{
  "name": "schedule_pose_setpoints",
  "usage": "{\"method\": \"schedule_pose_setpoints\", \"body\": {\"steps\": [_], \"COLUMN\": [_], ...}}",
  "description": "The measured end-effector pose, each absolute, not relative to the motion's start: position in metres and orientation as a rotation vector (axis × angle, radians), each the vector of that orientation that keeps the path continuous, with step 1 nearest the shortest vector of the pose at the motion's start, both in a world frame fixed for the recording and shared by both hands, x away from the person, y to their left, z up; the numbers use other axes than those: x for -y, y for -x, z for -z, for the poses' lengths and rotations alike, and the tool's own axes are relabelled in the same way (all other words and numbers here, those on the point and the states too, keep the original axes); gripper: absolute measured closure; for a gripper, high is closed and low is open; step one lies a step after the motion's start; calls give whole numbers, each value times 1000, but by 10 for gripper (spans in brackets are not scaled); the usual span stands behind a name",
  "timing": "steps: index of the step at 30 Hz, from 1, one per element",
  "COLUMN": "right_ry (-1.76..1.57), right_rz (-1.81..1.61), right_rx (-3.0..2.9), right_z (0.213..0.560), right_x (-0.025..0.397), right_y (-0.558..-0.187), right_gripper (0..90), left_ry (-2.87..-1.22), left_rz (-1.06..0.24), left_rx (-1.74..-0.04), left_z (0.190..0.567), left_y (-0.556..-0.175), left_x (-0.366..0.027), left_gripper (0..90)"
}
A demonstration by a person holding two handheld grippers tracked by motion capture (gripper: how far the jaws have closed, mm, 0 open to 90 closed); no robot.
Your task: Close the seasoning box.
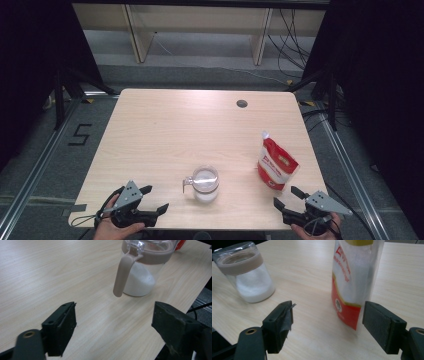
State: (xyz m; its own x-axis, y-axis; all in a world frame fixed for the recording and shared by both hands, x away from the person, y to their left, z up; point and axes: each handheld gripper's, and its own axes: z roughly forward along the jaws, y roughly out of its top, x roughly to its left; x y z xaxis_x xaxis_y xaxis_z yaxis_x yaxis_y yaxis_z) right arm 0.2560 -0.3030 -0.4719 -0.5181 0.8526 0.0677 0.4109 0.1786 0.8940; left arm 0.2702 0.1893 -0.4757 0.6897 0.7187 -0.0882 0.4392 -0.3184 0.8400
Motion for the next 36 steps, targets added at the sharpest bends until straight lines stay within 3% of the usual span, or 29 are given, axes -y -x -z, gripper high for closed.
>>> {"method": "schedule_pose_setpoints", "body": {"steps": [7, 25, 36], "right_ry": [-1279, -1209, -1175], "right_rz": [-1335, -1231, -1236], "right_rx": [-2027, -2206, -2227], "right_z": [476, 491, 492], "right_x": [300, 290, 289], "right_y": [-243, -236, -237], "right_gripper": [179, 178, 176], "left_ry": [-1979, -2095, -2065], "left_rz": [-341, -352, -346], "left_rx": [-882, -834, -844], "left_z": [483, 491, 492], "left_y": [-264, -251, -251], "left_x": [-185, -177, -176], "left_gripper": [157, 157, 156]}}
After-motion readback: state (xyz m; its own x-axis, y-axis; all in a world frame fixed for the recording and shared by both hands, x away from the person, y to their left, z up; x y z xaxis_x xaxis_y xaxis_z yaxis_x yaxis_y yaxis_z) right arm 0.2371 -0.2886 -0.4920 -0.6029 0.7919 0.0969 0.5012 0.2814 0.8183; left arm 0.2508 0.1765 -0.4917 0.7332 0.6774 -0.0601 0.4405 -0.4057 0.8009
